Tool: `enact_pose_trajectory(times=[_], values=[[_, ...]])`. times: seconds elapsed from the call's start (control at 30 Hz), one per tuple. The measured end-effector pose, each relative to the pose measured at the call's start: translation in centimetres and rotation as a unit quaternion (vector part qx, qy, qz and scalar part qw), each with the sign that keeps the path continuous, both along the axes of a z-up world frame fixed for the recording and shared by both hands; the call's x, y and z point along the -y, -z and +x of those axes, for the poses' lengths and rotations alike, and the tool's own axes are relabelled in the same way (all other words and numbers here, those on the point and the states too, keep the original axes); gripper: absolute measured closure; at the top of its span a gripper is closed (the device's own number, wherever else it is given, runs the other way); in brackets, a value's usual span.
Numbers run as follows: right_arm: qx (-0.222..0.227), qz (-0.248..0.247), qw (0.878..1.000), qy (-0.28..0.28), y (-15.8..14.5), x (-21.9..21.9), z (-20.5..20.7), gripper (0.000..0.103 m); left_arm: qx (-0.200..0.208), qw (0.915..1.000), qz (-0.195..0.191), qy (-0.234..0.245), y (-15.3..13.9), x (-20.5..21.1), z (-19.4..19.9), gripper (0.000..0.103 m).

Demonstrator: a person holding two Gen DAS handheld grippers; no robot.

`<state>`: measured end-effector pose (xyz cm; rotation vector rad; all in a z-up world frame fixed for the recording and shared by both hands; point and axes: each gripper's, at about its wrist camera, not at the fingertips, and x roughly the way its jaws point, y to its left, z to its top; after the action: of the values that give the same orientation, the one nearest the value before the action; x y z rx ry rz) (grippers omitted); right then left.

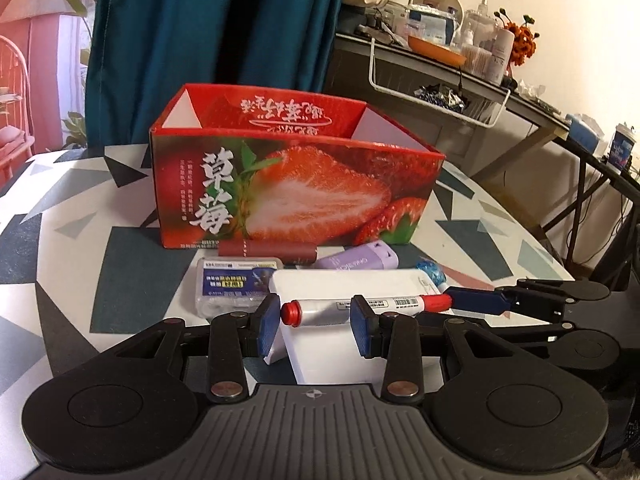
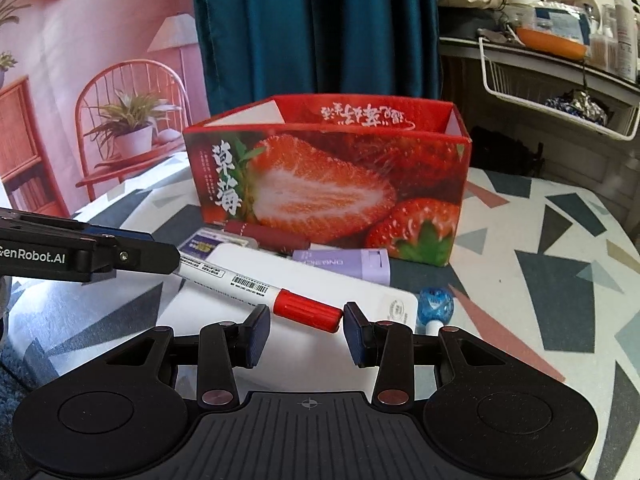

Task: Organize rigid objects
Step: 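Carry the marker into the strawberry box and open the left gripper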

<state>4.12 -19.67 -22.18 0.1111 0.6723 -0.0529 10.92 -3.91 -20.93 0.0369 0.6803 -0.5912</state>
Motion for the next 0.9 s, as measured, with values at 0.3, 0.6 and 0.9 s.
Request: enact_pose_trajectory(times=[0.3, 0.6, 0.9], values=[[0.029, -0.005, 1.000, -0.001, -2.3, 0.8, 1.6, 0.064, 0.013, 0.9999, 0.001, -0.003, -2.0, 0.5, 2.4, 0.063], [0.080, -0.009, 0.997, 0.010, -8.5, 5.3, 9.4, 0.064, 0.025, 0.9978, -0.058, -0.021, -7.1, 2.0, 9.9, 0.063], [0.004, 0.027, 0.999, 0.020, -6.4, 9.0, 17.4, 0.064, -0.043, 0.9984, -0.020, -0.032, -5.6, 4.5, 17.6, 0.063]])
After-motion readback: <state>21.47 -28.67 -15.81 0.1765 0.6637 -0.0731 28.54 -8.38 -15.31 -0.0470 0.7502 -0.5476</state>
